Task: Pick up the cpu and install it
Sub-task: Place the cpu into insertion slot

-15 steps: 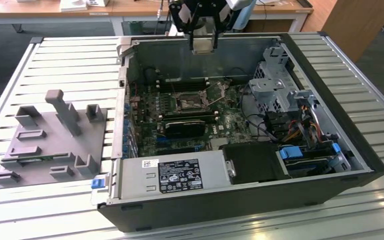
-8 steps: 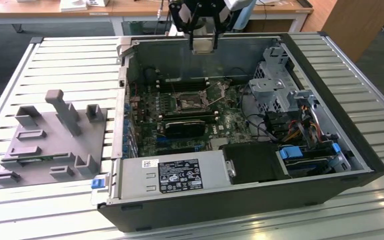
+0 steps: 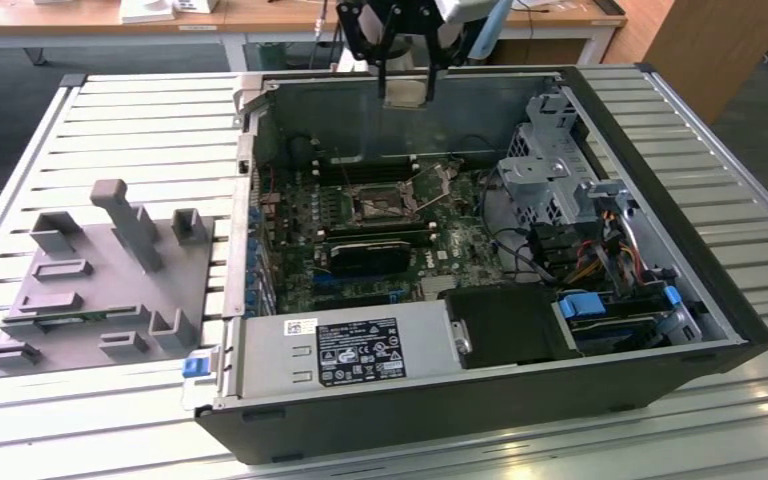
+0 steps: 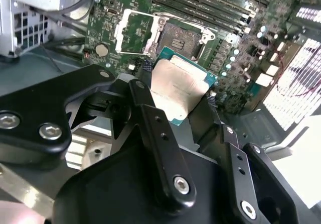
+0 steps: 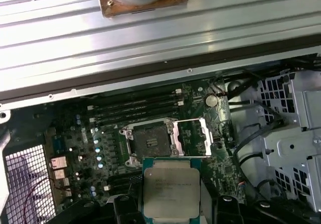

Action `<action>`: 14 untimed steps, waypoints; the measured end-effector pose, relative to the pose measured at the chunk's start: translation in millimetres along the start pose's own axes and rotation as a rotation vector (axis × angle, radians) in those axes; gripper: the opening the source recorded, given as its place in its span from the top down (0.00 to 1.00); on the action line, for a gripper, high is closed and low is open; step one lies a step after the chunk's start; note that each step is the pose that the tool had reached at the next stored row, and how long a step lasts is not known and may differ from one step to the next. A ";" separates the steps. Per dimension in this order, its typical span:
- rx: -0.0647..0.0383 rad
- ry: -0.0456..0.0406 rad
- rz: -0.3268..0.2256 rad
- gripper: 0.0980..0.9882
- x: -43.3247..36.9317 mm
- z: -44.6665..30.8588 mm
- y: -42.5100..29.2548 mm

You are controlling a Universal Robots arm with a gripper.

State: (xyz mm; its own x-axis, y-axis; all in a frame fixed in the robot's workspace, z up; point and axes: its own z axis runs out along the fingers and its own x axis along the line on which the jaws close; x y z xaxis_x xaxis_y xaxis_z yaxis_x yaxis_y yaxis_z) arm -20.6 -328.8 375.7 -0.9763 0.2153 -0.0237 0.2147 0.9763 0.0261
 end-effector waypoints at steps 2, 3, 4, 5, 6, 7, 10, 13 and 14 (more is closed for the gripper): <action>0.001 -0.0008 0.030 0.50 0.0 0.0 0.0; 0.001 -0.0011 0.041 0.50 0.0 0.0 0.0; 0.001 -0.0013 0.052 0.50 0.0 0.0 0.0; 0.001 -0.0016 0.062 0.50 0.0 0.1 0.0; 0.002 -0.0019 0.073 0.50 0.0 0.1 0.0; 0.002 -0.0022 0.083 0.50 0.0 0.1 0.0; 0.003 -0.0029 0.109 0.50 0.0 0.1 0.0; 0.003 -0.0035 0.134 0.50 0.0 0.2 0.0; 0.003 -0.0037 0.141 0.50 0.0 0.2 0.0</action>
State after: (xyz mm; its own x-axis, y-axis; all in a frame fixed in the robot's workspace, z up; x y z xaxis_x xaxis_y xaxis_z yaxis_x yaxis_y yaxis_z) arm -20.6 -328.8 375.5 -0.9364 0.3502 -0.0237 0.3496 0.9365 0.0262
